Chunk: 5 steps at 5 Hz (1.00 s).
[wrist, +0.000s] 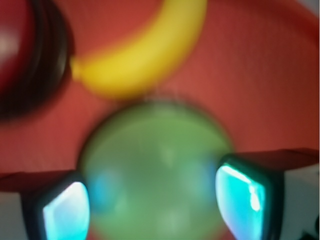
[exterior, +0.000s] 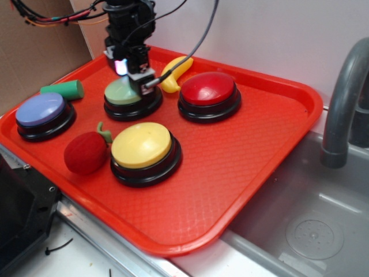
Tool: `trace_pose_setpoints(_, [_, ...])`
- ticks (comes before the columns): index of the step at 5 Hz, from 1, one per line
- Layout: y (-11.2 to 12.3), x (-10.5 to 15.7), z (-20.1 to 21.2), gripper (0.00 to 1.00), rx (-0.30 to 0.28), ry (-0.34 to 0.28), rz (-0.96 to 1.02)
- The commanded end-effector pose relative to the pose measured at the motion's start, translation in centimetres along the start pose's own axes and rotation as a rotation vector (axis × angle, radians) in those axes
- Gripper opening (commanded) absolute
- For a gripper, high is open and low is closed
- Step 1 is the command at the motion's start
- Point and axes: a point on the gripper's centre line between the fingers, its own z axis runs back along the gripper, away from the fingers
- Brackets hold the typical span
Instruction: Push the green button.
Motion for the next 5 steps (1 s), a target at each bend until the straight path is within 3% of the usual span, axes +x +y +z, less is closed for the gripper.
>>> trace_pose_setpoints(1, [-0.3,0.5,6.0,1.0,0.039,-0.128,0.036])
trace_pose_setpoints(5, [0.3,-0.3,8.8,1.0,0.025,-0.147,0.061])
